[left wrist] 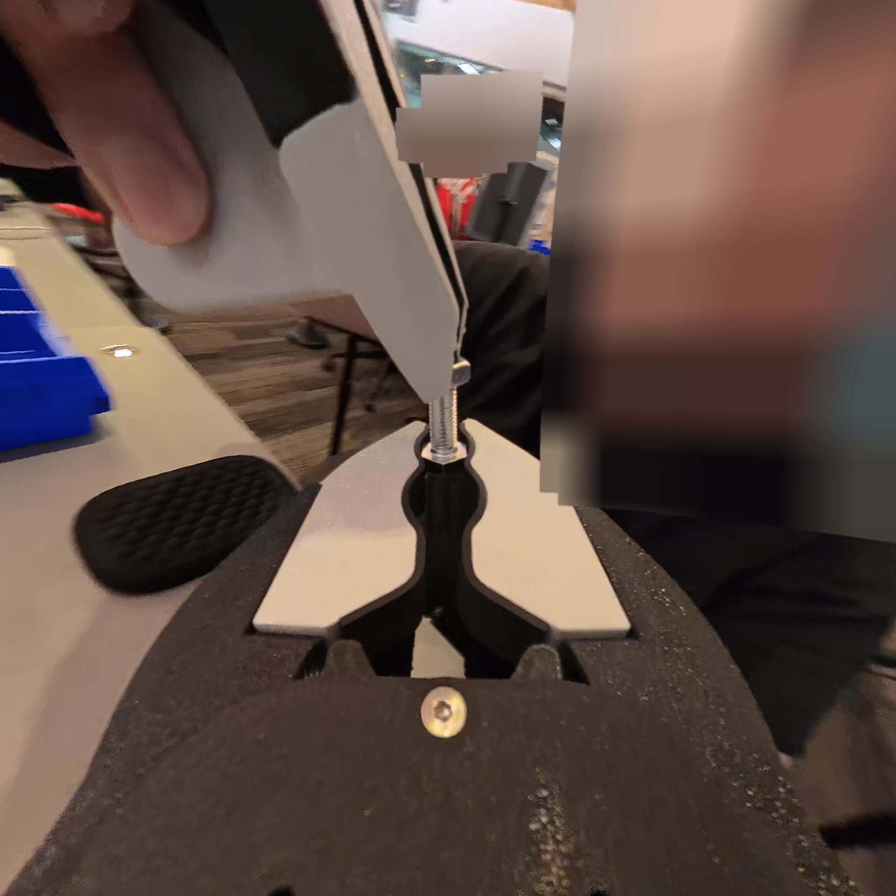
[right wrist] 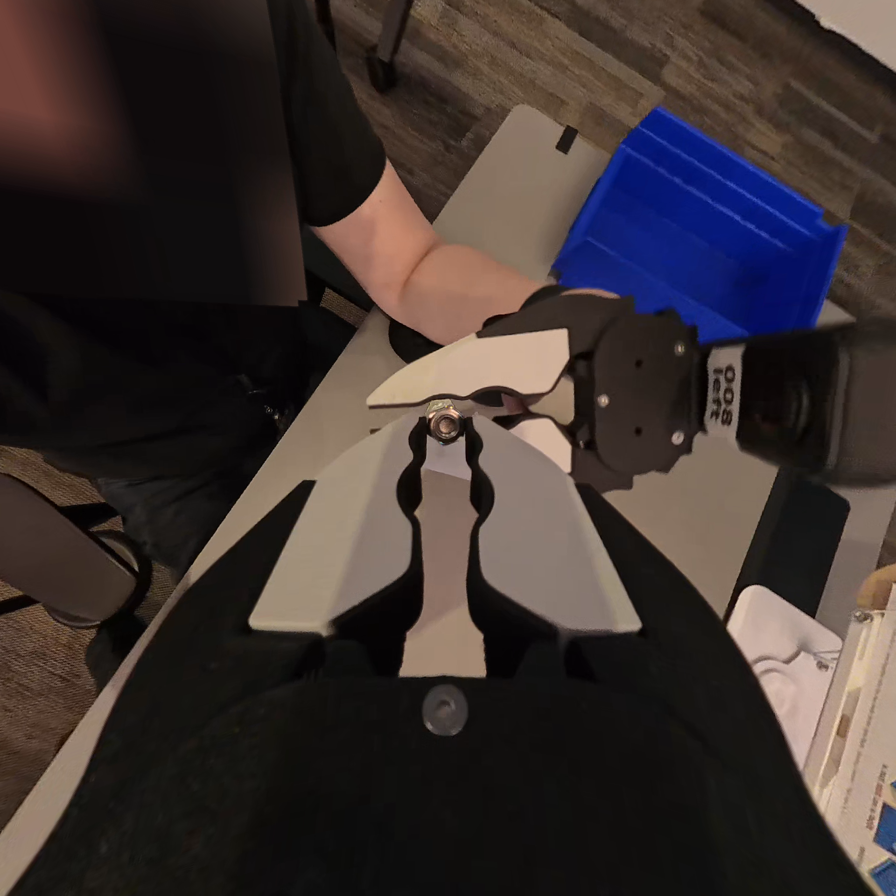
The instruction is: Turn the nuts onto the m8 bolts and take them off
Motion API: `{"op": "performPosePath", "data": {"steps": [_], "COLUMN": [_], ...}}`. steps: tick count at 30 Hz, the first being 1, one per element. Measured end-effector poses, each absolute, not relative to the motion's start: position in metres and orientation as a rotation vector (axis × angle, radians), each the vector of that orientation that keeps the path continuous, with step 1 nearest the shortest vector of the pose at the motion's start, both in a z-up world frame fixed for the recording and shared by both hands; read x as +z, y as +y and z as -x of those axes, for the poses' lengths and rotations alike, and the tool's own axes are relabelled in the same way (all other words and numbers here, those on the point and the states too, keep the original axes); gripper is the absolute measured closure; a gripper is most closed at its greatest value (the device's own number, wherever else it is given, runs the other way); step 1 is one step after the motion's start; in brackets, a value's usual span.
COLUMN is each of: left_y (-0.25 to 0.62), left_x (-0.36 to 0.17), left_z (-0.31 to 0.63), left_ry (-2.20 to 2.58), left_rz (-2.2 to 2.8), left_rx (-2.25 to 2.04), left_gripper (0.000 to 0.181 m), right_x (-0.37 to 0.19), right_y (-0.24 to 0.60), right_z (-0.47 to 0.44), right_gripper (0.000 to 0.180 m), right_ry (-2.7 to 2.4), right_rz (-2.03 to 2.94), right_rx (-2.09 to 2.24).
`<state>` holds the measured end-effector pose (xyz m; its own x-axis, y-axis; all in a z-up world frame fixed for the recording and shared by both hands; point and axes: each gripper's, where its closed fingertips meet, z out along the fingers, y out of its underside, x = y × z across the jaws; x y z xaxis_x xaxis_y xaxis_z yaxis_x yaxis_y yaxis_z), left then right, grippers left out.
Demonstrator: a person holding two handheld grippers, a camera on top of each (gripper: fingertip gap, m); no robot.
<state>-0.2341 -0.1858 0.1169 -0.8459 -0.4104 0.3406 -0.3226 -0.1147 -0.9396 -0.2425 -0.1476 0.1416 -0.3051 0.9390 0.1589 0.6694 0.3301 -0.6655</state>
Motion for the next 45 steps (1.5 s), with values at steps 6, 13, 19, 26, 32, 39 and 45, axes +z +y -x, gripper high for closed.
{"op": "performPosePath", "data": {"steps": [6,13,19,26,32,39,45], "left_y": [-0.195,-0.178,-0.094,-0.027,-0.013,-0.009,-0.01], "left_x": [0.113,0.122,0.105,0.112,0.106,0.104,0.104], "left_z": [0.242,0.233,0.175,0.167,0.169,0.17,0.17], "left_ry": [2.133,1.981,1.548,1.153,1.103,1.087,1.096], "left_rz": [0.714,0.801,1.334,1.451,1.486,1.502,1.505], "left_rx": [-2.273,-2.217,-1.528,-0.997,-0.798,-0.765,-0.773], "left_gripper": [0.171,0.171,0.171,0.171,0.171,0.171,0.171], "right_x": [0.136,0.15,0.183,0.159,0.149,0.139,0.135], "right_y": [-0.155,-0.134,-0.075,-0.029,-0.024,-0.014,-0.018], "right_z": [0.245,0.244,0.223,0.185,0.194,0.192,0.198], "right_gripper": [0.165,0.134,0.134,0.14,0.137,0.145,0.164], "right_ry": [-2.114,-1.905,-1.234,-0.869,-0.828,-0.828,-0.915], "right_rz": [1.373,1.495,1.902,2.162,2.227,2.289,2.285], "right_rx": [0.635,0.628,0.705,0.545,0.589,0.533,0.524]}}
